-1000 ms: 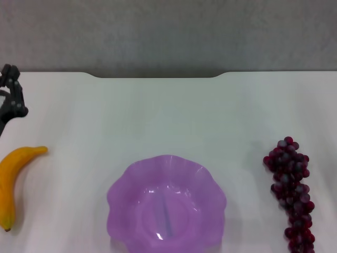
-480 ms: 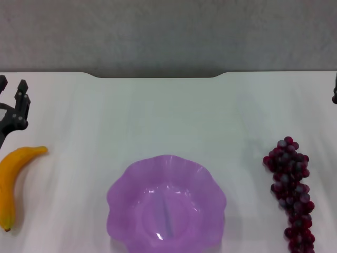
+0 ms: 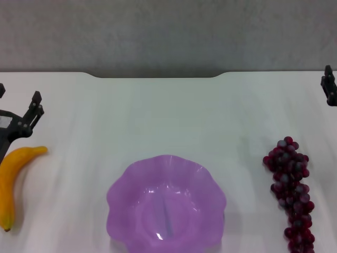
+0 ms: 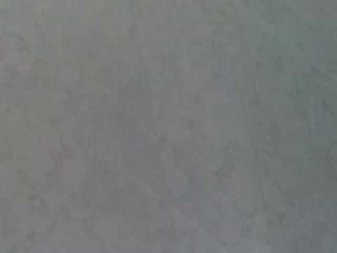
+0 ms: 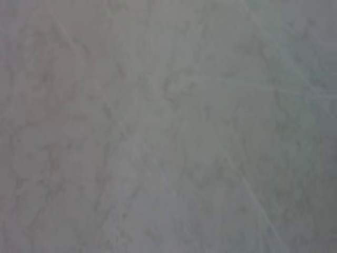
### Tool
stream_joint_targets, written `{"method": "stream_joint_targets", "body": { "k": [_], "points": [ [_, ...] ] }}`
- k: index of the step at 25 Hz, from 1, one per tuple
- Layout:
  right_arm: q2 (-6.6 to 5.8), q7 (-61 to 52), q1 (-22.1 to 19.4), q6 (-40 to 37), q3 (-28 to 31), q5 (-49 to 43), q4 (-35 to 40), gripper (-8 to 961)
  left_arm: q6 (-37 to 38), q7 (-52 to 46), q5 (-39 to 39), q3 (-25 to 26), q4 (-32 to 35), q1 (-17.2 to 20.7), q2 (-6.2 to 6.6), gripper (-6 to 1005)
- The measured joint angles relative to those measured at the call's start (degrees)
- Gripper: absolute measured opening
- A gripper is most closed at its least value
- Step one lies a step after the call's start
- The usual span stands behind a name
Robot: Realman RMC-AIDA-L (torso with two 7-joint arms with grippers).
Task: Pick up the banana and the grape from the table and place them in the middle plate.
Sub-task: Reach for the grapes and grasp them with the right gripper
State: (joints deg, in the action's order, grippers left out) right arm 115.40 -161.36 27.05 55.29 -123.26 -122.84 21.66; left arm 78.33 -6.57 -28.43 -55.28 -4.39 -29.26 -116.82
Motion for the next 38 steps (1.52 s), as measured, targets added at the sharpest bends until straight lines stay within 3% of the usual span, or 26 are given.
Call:
{"method": "stream_joint_targets", "body": {
  "k": [8, 12, 21, 33, 38],
  "points": [
    [-0.07, 0.00, -2.06, 0.52, -4.26, 0.86, 4.37, 728, -1.34, -0.99, -2.42, -0.11, -0.38, 0.37, 0.23, 887],
    [0.05, 0.35, -5.62, 4.02, -4.94, 0.78, 9.12, 851, -1.46, -3.80, -3.30, -0.10, -0.34, 0.62, 0.28, 905],
    [-0.21, 5.62, -12.45, 6.78, -8.93, 0.64, 20.30, 825, -1.15, -2.04, -3.56, -0.09, 0.08, 1.65, 0.28, 905],
    [-0.56, 26.34, -25.48, -10.49, -9.06, 6.42, 46.14, 755, -0.98, -0.02, -3.74, -0.09, -0.01, 2.22, 0.19, 905],
    [-0.64, 37.13, -27.68, -9.99, -12.80, 14.00, 51.19, 740, -0.88, -0.02, -3.74, -0.10, 0.04, 2.62, 0.21, 905]
  ]
}}
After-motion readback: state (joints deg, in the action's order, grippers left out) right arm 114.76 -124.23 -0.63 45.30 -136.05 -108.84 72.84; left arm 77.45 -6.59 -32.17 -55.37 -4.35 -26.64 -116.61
